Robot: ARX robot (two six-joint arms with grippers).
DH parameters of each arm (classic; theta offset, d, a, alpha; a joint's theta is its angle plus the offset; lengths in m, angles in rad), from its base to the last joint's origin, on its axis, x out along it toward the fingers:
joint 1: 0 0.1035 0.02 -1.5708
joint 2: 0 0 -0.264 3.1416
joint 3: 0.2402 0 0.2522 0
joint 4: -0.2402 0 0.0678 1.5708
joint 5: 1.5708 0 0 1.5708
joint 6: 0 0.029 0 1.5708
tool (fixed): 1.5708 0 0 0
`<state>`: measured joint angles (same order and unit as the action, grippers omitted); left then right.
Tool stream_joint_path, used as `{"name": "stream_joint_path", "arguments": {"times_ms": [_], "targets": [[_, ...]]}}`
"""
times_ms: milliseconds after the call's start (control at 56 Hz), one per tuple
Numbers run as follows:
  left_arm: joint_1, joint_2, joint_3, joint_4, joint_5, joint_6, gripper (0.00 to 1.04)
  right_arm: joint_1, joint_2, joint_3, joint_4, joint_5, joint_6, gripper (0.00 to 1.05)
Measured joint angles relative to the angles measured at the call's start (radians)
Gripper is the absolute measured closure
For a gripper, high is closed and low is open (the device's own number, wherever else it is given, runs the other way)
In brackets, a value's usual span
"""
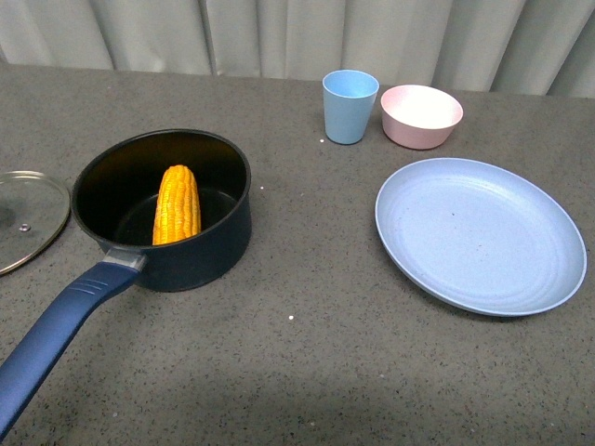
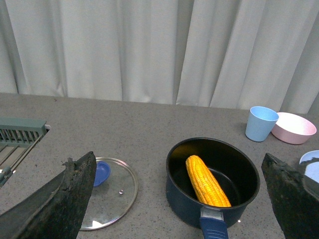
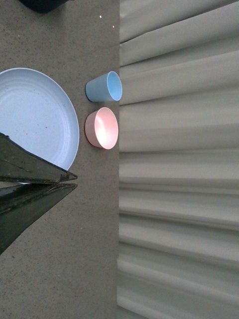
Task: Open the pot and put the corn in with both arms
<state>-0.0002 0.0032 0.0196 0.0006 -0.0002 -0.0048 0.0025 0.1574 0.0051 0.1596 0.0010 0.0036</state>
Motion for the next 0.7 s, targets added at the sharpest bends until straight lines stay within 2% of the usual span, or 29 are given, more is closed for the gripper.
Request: {"name": "stream_joint_path", "arguments": {"times_ms": [71, 232, 696], "targets": [[0.0, 0.0, 0.0, 0.0, 0.0, 0.0, 0.06, 0.0, -0.106, 0.001, -0.14, -0.003, 0.0, 1.04], [0.0, 0.0, 0.0, 0.0, 0.0, 0.0, 0.06, 0.0, -0.152, 0.001, -0.157, -0.002, -0.002, 1.03], [0.0, 0.0, 0.0, 0.0, 0.0, 0.0, 0.06, 0.0, -0.153, 0.001, -0.158, -0.003, -0.002, 0.25]]}}
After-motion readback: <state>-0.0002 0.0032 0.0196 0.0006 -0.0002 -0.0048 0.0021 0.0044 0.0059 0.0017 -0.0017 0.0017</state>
